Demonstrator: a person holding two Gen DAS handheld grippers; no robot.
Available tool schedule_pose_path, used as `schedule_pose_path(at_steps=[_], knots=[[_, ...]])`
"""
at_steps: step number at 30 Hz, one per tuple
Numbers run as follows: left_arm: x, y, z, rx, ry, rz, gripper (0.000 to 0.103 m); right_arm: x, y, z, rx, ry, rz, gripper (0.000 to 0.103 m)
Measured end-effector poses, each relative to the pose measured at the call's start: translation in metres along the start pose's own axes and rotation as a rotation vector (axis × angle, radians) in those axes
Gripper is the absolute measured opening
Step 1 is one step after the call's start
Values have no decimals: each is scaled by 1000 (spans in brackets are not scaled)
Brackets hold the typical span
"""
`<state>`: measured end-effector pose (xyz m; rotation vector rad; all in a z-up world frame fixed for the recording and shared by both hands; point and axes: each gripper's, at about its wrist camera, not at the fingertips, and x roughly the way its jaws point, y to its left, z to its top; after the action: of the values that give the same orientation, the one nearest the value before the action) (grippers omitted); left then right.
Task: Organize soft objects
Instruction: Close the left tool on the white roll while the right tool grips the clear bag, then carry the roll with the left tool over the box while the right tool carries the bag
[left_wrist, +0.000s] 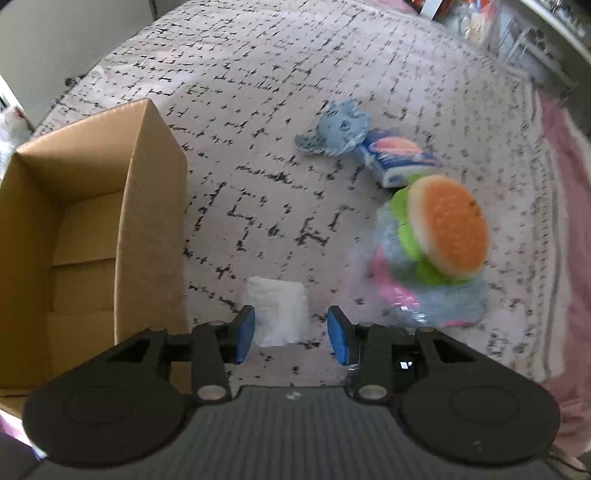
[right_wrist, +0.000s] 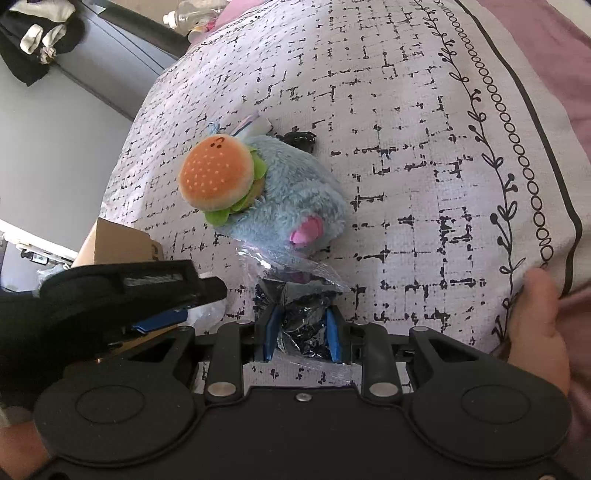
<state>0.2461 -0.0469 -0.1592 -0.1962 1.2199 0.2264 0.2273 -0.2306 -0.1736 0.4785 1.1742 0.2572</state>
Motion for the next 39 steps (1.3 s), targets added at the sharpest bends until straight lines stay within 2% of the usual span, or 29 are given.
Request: schedule_pose_path(at_steps=[7,10,11,12,29,39], knots=[[10,-4,3,6,16,66,42,0,-3,0,2,9,14,27],[15,-2,1,-9,30,34,39,0,-2,1,-4,10,28,27],[15,-4,0,4,19,41,31,0,-2,1,-7,9,36,27],[14,-5,-2,15,12,45,30,-1,-2,1,-9,8,43,26],[-46,8,-12,-14,-88,-77,29,-33,9,-8,-70,-57,142,24],[-80,31,-25,-36,-132,-124,29,-47,21,-12,-110,-84,119,24]])
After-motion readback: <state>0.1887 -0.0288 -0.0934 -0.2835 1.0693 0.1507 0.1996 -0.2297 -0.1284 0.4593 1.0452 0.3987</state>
